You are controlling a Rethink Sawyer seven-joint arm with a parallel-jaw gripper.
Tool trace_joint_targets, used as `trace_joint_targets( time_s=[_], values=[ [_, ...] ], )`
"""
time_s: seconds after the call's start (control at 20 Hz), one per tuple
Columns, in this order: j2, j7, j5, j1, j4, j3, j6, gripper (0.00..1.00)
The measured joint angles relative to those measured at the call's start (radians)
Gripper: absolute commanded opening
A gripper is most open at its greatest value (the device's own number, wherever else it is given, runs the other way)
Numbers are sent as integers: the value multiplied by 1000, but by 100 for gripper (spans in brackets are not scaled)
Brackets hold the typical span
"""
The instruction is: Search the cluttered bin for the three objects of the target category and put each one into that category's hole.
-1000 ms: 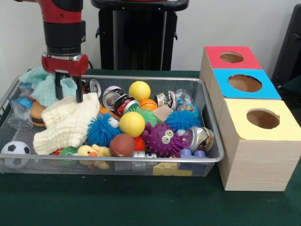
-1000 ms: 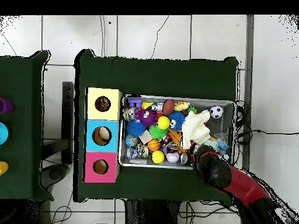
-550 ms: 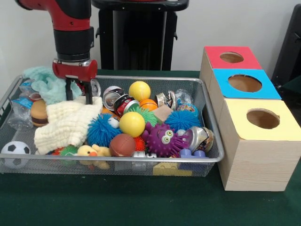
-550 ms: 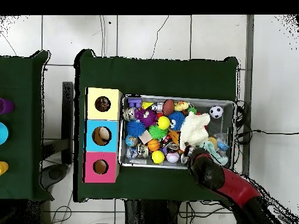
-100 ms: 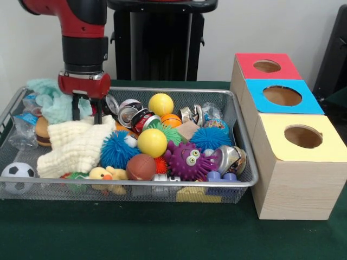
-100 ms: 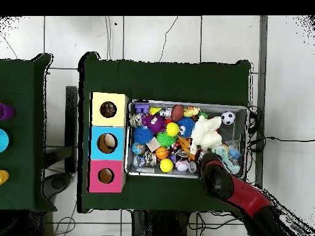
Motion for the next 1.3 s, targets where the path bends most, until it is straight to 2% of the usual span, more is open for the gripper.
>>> trace_joint_targets(
  time_s=[1.05, 1.3],
  values=[
    [-9, 0, 23, 15, 2, -7, 7, 0],
    [-88, 0, 58, 26, 57, -7, 93, 0]
  ],
)
